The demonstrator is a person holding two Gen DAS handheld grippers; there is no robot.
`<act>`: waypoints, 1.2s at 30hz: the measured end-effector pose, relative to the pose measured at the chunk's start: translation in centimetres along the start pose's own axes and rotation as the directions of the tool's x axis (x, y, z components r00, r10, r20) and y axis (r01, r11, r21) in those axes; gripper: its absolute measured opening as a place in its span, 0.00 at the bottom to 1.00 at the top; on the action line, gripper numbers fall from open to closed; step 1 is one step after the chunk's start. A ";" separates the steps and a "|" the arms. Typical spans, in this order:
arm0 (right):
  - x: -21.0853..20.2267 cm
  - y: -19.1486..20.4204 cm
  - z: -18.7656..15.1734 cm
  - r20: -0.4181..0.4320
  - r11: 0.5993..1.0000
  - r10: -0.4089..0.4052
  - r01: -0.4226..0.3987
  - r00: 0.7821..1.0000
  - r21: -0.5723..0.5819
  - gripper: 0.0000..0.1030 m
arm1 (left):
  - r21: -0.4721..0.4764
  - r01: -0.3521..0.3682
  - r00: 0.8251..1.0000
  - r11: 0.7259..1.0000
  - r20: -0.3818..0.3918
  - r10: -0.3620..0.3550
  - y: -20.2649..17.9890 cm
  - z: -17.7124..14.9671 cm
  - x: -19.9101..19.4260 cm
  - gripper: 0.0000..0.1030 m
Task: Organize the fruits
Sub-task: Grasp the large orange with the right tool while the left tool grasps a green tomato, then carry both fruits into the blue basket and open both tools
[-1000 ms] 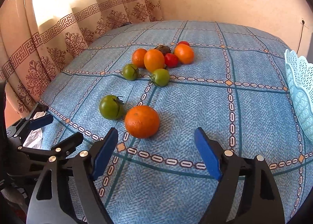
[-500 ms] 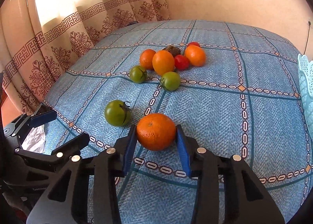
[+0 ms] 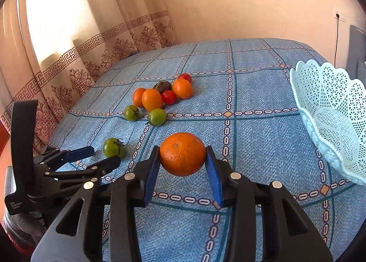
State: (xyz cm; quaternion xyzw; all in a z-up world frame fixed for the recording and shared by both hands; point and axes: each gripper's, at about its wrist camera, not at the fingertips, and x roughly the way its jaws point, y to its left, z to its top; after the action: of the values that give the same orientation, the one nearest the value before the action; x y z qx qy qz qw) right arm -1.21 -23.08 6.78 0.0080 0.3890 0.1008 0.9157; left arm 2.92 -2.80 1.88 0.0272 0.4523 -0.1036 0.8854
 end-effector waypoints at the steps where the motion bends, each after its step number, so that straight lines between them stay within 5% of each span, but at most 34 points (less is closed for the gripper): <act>1: -0.3 -0.1 0.1 0.006 1.000 -0.001 0.001 1.000 -0.003 0.40 | -0.010 0.004 1.000 1.000 -0.008 -0.004 0.0 0.2 0.3 0.58; 9: -1.9 -1.2 0.7 0.045 1.000 -0.009 0.009 0.999 0.001 0.40 | 0.000 0.001 1.000 1.000 -0.015 -0.001 -1.0 1.2 1.2 0.35; 26: -7.3 -7.7 2.5 0.168 0.984 -0.144 0.124 0.975 0.127 0.40 | 0.142 0.056 0.995 0.988 0.072 -0.067 -8.6 3.3 -2.2 0.34; 36: -11.0 -13.4 3.7 0.228 0.935 -0.281 0.213 0.932 0.283 0.40 | 0.247 0.183 0.961 0.951 0.158 -0.226 -16.8 7.1 -5.2 0.34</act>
State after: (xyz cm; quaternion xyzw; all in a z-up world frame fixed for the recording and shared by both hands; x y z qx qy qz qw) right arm -3.68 -38.05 15.93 0.0892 0.2705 -0.0687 0.9561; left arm 2.07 -19.43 11.00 0.0728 0.3536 -0.2490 0.8987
